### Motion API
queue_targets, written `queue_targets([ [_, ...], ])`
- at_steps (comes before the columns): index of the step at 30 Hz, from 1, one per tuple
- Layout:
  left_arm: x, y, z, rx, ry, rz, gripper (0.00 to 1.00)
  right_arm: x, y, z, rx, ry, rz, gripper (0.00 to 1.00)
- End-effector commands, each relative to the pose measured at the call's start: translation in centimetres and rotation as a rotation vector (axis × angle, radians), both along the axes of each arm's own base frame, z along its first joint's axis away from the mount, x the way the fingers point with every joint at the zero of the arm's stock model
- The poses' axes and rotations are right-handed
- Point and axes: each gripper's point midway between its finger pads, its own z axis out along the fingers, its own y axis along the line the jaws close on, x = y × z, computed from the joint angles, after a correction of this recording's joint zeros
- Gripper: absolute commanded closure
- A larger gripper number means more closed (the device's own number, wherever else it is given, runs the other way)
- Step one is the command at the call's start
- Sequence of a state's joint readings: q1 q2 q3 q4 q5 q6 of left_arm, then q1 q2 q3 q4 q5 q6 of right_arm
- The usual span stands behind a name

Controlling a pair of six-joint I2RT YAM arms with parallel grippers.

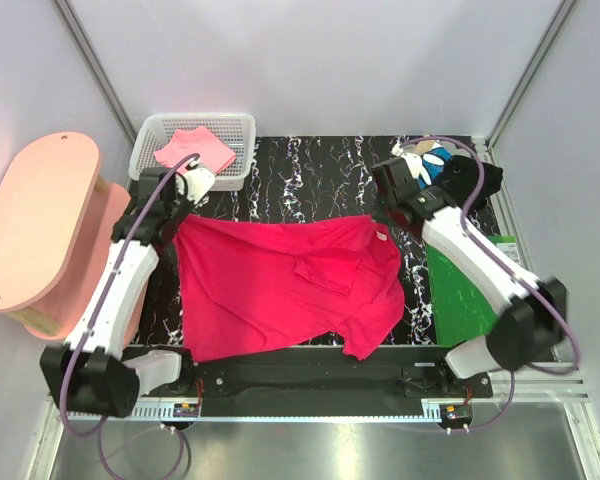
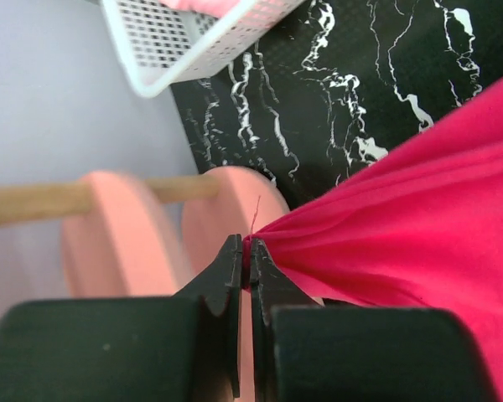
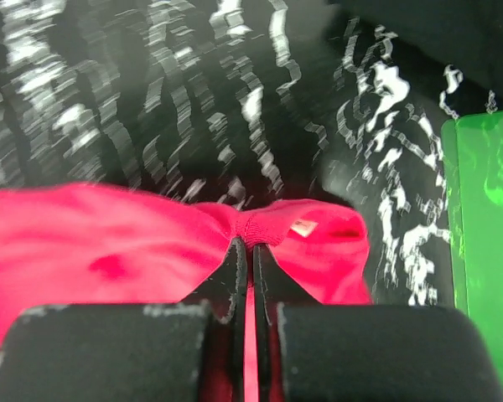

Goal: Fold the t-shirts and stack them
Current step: Flatten out the tshirt

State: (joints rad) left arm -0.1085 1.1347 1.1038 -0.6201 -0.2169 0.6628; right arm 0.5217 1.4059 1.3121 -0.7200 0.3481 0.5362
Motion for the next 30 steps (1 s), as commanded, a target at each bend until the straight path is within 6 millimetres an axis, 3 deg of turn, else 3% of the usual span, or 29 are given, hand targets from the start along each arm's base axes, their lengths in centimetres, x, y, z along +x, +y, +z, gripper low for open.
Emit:
queue_targets([
  [1,4.3,0.2,0.8,0.030,-0.110,0.002,1.00,7.1,-2.6,-0.7,0.026,-0.081,-0.152,1.00],
  [3,5.2,0.4,0.3,0.046,-0.112,0.005,1.00,9.5,-3.2,-0.4,0.014,-0.113,-0.185,1.00],
  [4,5.5,0.4,-0.1,0.050,-0.105,0.006,1.00,10.7,-3.4,-2.2,-0.019,-0.082,-0.185,1.00],
  [6,6.1,0.4,-1.2,0.054,-0.086,0.008,1.00,12.6,-4.2,-3.0,-0.025,-0.072,-0.202,1.00],
  [11,7.0,0.7,-2.9,0.075,-0.075,0.012,1.00,17.6,-3.5,-5.9,-0.002,-0.024,-0.161,0.99],
  [12,7.2,0.7,-3.5,0.079,-0.061,0.011,1.00,18.8,-3.0,-5.1,0.022,-0.042,-0.136,0.95],
  [13,7.3,0.7,-3.5,0.081,-0.061,0.011,1.00,19.4,-2.7,-6.8,0.002,-0.013,-0.114,0.90],
  [16,7.8,1.0,-3.8,0.100,-0.059,0.015,1.00,20.5,-2.5,-7.7,-0.021,0.005,-0.100,0.78],
  [17,8.0,1.1,-3.8,0.107,-0.062,0.015,1.00,20.7,-2.7,-7.7,-0.029,0.003,-0.106,0.64],
  [20,8.5,1.2,-3.9,0.112,-0.058,0.021,1.00,20.0,-3.2,-7.8,-0.051,0.018,-0.121,0.34],
  [23,8.9,1.2,-4.0,0.114,-0.056,0.016,1.00,17.8,-4.4,-8.5,-0.070,0.049,-0.170,0.22],
  [25,9.2,1.3,-4.1,0.122,-0.054,0.017,1.00,16.6,-4.7,-7.0,-0.045,0.031,-0.191,0.22],
  [26,9.3,1.3,-4.2,0.125,-0.051,0.016,1.00,15.4,-4.7,-8.0,-0.031,0.065,-0.191,0.23],
  [27,9.5,1.4,-4.0,0.131,-0.054,0.020,1.00,14.5,-4.5,-6.6,0.000,0.047,-0.180,0.28],
  [28,9.6,1.4,-4.3,0.137,-0.050,0.020,1.00,13.7,-4.0,-6.8,0.022,0.061,-0.164,0.30],
  [29,9.7,1.5,-4.3,0.141,-0.050,0.021,1.00,11.8,-3.2,-8.4,0.053,0.119,-0.126,0.32],
  [30,9.8,1.5,-4.3,0.145,-0.049,0.020,1.00,10.7,-2.8,-7.3,0.084,0.107,-0.117,0.34],
])
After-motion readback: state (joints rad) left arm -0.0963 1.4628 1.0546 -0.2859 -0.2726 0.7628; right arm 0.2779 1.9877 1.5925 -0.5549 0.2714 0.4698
